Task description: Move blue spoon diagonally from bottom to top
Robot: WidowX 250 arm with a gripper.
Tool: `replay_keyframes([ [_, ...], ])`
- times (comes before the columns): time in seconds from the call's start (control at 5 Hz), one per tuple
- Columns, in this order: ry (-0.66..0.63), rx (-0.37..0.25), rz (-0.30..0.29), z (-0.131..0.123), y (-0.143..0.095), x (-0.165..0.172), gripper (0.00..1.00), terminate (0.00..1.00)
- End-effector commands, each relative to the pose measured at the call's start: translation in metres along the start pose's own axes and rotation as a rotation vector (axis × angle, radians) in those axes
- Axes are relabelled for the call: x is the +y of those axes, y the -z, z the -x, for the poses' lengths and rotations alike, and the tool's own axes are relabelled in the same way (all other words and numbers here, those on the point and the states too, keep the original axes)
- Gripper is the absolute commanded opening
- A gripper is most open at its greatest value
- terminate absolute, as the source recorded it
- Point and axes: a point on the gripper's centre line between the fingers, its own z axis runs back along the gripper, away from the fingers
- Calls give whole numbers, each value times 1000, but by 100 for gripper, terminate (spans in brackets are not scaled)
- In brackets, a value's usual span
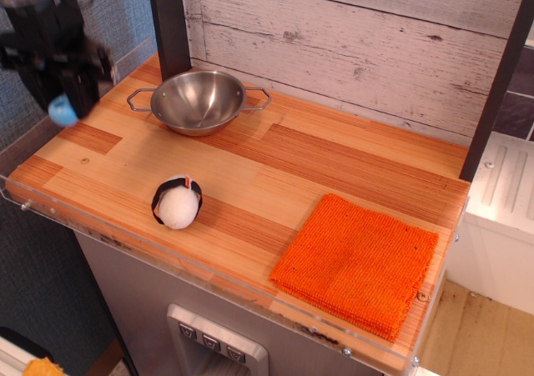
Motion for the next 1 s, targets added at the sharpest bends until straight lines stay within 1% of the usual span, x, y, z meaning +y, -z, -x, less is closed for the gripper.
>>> replay_keyframes([
  [0.0,172,-64,59,-16,-28,-98,0,0],
  [0.2,242,-59,49,-14,-10,-150,0,0],
  [0.4,213,-86,7,-18,4,-190,0,0],
  [0.6,201,-68,27,-24,25,-216,0,0],
  [0.8,202,-70,61,-32,44,-228,0,0],
])
